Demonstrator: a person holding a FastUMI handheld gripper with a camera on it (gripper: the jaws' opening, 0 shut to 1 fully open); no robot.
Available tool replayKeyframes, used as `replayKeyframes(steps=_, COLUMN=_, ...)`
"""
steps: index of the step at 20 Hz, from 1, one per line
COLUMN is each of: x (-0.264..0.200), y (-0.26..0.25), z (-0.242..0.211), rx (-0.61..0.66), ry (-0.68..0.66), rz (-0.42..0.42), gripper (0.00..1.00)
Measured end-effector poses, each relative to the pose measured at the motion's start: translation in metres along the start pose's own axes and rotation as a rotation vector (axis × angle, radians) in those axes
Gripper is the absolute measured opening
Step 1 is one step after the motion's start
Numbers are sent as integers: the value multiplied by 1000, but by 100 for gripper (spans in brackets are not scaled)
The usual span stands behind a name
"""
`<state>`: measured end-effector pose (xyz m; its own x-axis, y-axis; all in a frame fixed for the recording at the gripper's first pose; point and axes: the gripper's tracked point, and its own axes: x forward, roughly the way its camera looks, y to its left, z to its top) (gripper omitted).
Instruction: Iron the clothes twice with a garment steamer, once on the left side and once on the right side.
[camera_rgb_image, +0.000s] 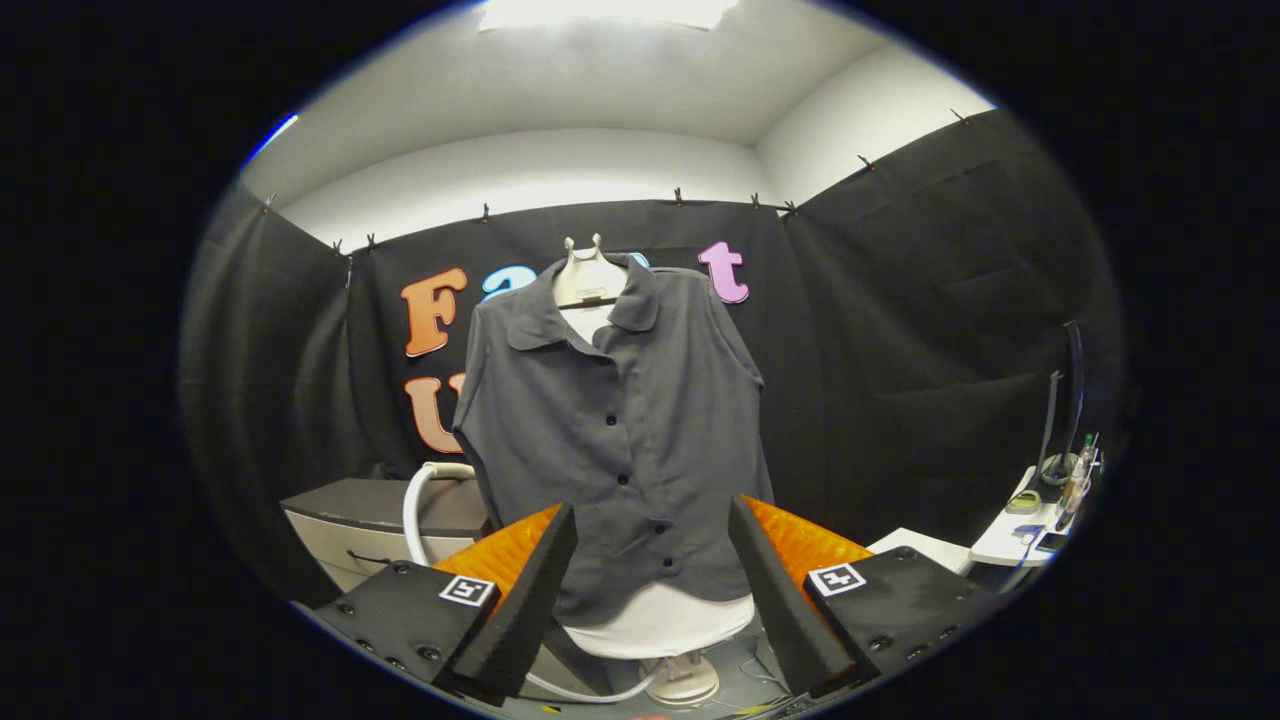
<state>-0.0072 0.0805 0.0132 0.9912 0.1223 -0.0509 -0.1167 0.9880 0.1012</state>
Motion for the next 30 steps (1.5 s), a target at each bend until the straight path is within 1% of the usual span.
replayKeyframes(steps=4, x=8, y=33, z=15, rx=-46, ry=-16, rz=13, gripper=98)
replayKeyframes(steps=7, x=23, y=91, z=36, rx=-26, ry=-30, rz=110, gripper=98)
replayKeyframes(steps=10, x=42, y=152, z=57, rx=-15, ry=4, rz=190, gripper=98)
replayKeyframes(steps=15, x=72, y=263, z=93, rx=-56, ry=-2, rz=337, gripper=98)
replayKeyframes(steps=18, x=105, y=323, z=96, rx=-56, ry=16, rz=400, gripper=98)
replayKeyframes(steps=21, x=160, y=378, z=89, rx=-64, ry=52, rz=424, gripper=97)
replayKeyframes(steps=23, x=213, y=413, z=77, rx=-117, ry=82, rz=431, gripper=96)
replayKeyframes(steps=25, x=262, y=444, z=47, rx=-178, ry=168, rz=439, gripper=96)
replayKeyframes(steps=28, x=329, y=478, z=-43, rx=-255, ry=429, rz=425, gripper=95)
replayKeyframes(steps=29, x=345, y=478, z=-76, rx=-315, ry=518, rz=406, gripper=97)
replayKeyframes(steps=30, x=360, y=476, z=-98, rx=-354, ry=563, rz=379, gripper=100)
